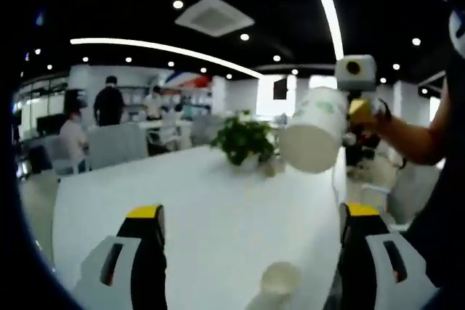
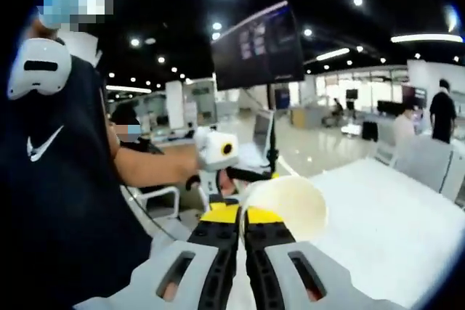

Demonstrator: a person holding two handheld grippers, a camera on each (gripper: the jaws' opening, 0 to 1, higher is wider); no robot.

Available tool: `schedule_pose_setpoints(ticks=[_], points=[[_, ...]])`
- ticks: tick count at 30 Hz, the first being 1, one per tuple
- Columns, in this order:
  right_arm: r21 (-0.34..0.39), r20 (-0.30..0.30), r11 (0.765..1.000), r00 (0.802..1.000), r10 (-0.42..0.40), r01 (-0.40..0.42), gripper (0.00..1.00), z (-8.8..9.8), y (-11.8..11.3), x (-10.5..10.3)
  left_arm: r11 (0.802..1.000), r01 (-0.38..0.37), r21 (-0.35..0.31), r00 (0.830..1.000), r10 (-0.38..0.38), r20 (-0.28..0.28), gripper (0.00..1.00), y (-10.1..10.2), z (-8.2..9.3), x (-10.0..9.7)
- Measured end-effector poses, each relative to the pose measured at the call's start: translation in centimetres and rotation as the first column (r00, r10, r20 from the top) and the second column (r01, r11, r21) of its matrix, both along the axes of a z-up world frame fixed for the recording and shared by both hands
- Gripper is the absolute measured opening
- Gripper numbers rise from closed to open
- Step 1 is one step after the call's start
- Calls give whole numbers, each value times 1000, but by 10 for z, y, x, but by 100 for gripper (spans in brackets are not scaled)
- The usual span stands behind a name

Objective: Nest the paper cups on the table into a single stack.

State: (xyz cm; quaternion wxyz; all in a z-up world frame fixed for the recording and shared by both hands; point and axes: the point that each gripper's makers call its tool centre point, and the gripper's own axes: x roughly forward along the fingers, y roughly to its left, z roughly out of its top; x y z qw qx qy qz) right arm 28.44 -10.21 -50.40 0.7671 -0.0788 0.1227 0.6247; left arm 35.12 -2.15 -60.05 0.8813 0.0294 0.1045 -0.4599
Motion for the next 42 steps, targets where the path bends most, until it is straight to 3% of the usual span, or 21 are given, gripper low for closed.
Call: schedule_pose_setpoints(ticks=[3, 5, 6, 10, 13, 17, 20, 24, 33, 38, 42], points=[[-79, 28, 997, 1000, 5, -2, 0, -3, 2, 4, 999, -33, 36, 999, 33, 5, 99, 7, -11, 4], [-139, 47, 990, 999, 25, -18, 0, -6, 5, 4, 991, -81, 108, 997, 80, 12, 99, 18, -29, 10], [-158, 57, 987, 998, 33, -23, 0, -6, 6, 4, 988, -108, 113, 994, 109, 0, 99, 23, -37, 13], [-257, 70, 965, 995, 74, -53, 0, -14, 13, 1, 983, -178, 46, 984, 178, 10, 99, 36, -38, 21], [-347, 103, 937, 991, 88, -47, 0, -23, 15, 4, 962, -261, 80, 965, 259, 38, 99, 56, -42, 30], [-437, 127, 899, 989, 81, -17, 0, -30, 14, 11, 962, -271, 43, 963, 271, 11, 99, 66, -42, 31], [-538, 134, 843, 988, 82, 3, 0, -37, 7, 16, 949, -308, 67, 951, 306, 37, 99, 79, -45, 33], [-639, 117, 769, 989, 93, 3, 0, -39, 2, 17, 942, -328, 75, 945, 327, 27, 99, 87, -50, 33], [-777, 74, 627, 980, 186, -60, 0, -41, 7, 3, 930, -357, 92, 934, 356, 19, 99, 89, -56, 30], [-810, 53, 580, 974, 218, -85, 0, -50, 12, -1, 924, -370, 97, 929, 369, 28, 99, 91, -55, 31], [-815, 42, 573, 976, 213, -90, 0, -57, 14, 2, 921, -374, 108, 927, 373, 30, 99, 92, -57, 29]])
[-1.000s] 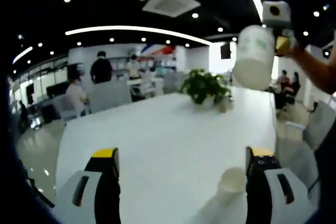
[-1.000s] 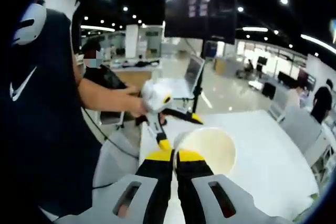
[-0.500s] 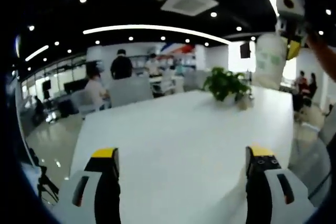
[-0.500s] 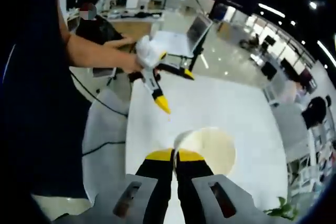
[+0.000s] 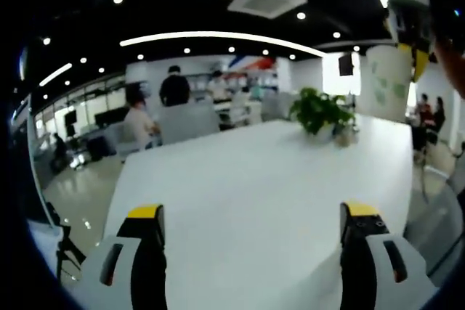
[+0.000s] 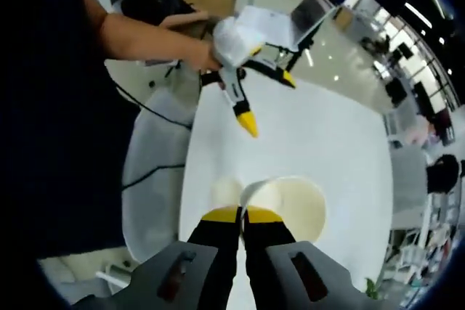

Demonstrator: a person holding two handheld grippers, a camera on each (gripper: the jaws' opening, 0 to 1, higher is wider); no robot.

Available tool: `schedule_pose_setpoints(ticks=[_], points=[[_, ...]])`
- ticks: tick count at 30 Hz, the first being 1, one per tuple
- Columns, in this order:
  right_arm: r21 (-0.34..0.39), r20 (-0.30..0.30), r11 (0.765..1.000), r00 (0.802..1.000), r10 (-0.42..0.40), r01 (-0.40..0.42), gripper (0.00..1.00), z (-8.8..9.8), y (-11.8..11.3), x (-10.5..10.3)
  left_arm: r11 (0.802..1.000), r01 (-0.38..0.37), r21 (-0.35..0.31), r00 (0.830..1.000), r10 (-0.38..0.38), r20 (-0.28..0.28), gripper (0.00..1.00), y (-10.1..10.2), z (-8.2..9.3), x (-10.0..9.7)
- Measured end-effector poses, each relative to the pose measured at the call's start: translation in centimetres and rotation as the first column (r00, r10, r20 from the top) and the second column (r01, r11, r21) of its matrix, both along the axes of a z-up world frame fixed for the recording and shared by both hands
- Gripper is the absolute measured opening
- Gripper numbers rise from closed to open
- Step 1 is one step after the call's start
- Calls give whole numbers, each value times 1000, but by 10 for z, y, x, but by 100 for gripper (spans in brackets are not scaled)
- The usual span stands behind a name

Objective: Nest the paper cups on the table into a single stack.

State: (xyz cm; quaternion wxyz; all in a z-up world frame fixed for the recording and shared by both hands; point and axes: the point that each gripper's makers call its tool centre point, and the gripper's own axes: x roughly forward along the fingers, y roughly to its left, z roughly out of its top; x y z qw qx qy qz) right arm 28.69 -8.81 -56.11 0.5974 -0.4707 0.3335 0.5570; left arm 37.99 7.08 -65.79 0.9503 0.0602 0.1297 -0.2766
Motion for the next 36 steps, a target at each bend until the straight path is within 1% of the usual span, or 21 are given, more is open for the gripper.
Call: schedule_pose_setpoints(ticks=[2, 6, 10, 13, 15, 19, 25, 27, 30, 36], points=[[-7, -5, 1000, 1000, -13, 13, 0, -3, -1, 1, 1000, -5, -3, 1000, 5, 0, 99, 1, 0, -1], [-14, 1, 1000, 1000, -5, 5, 0, -9, -2, 1, 1000, -9, -5, 1000, 9, -9, 99, 3, -3, -2], [-21, -5, 1000, 1000, -9, 9, 0, -17, -3, 0, 1000, -16, 3, 1000, 16, -5, 99, 4, -4, -3], [-28, -7, 1000, 1000, -14, 14, 0, -21, -4, -1, 1000, -13, -9, 1000, 13, -16, 99, 5, -7, -1], [-27, -10, 999, 1000, -19, 19, 0, -22, -4, -1, 1000, -8, -2, 1000, 8, -16, 99, 5, -10, -2], [-19, -28, 999, 999, -38, 38, 0, -28, -3, -3, 1000, -6, -10, 1000, 6, -23, 99, 5, -13, -2], [-16, -44, 999, 998, -43, 43, 0, -35, -1, -7, 1000, -1, -13, 1000, 0, -29, 99, 4, -16, -3], [-20, -44, 999, 998, -45, 44, 0, -38, -1, -7, 1000, -4, -5, 999, 4, -32, 99, 5, -17, -2], [-30, -45, 998, 998, -48, 47, 0, -42, -1, -7, 1000, -2, -1, 999, 2, -53, 99, 7, -23, -3], [-30, -55, 997, 996, -66, 65, 0, -46, 0, -6, 1000, 10, 12, 999, -9, -44, 99, 6, -25, -6]])
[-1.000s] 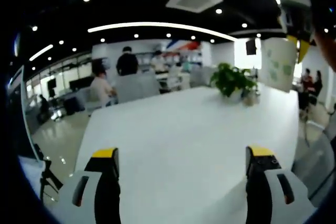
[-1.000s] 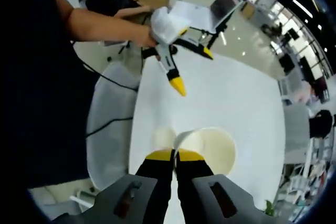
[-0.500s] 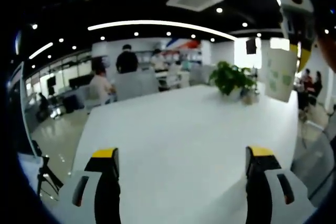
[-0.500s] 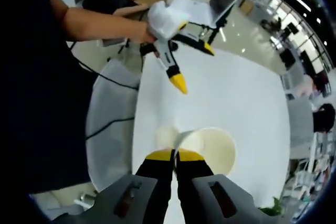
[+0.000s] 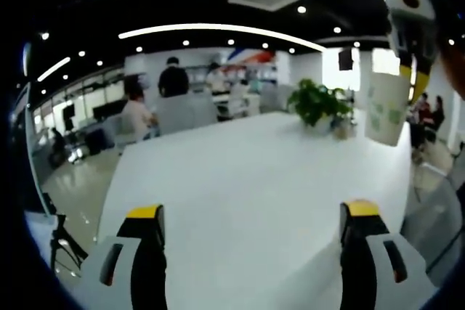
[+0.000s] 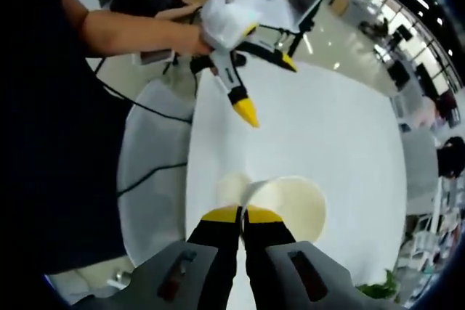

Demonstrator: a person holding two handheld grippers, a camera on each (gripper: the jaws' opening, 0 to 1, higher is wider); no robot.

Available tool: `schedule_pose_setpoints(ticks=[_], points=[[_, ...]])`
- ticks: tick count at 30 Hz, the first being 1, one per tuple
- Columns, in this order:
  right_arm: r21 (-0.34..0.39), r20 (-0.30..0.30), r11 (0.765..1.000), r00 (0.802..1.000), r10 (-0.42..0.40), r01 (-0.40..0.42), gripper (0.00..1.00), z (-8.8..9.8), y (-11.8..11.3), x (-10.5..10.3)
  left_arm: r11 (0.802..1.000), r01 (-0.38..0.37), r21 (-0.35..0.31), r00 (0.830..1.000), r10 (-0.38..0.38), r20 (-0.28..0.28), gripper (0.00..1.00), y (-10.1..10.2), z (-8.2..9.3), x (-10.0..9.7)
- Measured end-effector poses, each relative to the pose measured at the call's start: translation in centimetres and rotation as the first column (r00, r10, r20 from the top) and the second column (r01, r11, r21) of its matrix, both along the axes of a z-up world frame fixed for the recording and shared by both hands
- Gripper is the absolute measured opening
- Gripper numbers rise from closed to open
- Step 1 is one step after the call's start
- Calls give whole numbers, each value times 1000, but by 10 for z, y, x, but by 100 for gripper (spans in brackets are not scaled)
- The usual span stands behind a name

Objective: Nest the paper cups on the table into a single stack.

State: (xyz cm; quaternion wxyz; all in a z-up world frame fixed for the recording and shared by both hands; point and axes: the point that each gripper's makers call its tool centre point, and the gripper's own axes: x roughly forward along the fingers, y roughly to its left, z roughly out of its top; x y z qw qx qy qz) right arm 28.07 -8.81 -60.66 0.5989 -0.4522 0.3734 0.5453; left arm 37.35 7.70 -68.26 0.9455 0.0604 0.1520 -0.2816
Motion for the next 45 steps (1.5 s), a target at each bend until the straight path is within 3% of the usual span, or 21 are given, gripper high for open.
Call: schedule_pose_setpoints(ticks=[26, 45], points=[[-8, -71, 999, 997, -31, 31, 0, -35, 6, -3, 1000, 0, -22, 1000, -1, -18, 99, -3, -10, -4], [-19, -87, 999, 995, -51, 49, 0, -57, 9, -2, 1000, -4, -26, 999, 3, -33, 99, -1, -12, -2]])
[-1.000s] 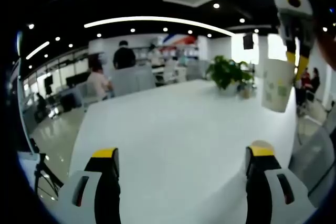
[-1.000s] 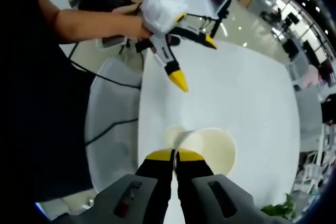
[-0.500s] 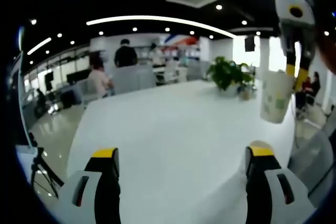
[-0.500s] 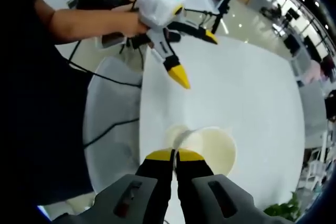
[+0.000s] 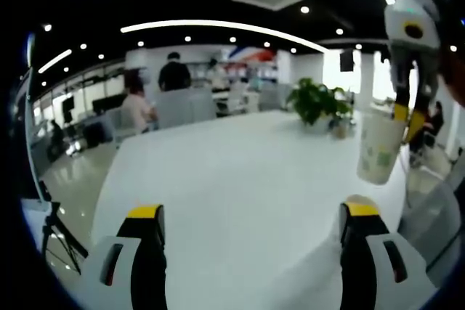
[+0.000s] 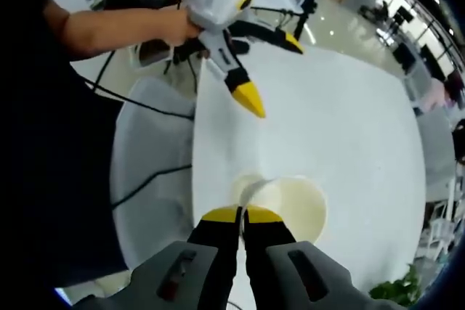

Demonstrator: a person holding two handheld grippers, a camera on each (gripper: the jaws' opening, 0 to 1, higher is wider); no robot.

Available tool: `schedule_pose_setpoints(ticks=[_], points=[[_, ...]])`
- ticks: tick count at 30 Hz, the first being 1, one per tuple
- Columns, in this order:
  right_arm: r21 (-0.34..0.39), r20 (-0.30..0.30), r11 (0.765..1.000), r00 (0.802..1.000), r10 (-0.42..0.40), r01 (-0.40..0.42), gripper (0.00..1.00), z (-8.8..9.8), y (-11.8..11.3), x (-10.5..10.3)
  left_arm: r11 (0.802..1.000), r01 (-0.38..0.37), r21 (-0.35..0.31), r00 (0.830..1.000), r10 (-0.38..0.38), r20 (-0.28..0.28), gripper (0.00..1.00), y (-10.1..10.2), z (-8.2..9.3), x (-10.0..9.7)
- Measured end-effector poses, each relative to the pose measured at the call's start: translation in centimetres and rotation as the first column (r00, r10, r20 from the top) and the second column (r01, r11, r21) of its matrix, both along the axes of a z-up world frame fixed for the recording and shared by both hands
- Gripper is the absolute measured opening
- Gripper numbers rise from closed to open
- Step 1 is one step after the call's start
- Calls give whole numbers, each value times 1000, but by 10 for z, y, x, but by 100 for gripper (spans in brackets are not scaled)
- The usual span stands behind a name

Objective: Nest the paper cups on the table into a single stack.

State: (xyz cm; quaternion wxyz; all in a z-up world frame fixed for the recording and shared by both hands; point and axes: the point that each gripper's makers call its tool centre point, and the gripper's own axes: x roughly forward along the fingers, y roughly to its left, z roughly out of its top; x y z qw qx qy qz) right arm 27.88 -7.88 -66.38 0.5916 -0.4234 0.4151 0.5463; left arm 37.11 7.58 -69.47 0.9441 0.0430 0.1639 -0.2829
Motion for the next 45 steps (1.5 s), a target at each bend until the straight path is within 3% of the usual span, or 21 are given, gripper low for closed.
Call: schedule_pose_setpoints(ticks=[45], points=[[5, -63, 999, 997, -53, 54, 0, -55, 5, -3, 1000, -17, -6, 999, 17, -28, 99, 3, -12, -4]])
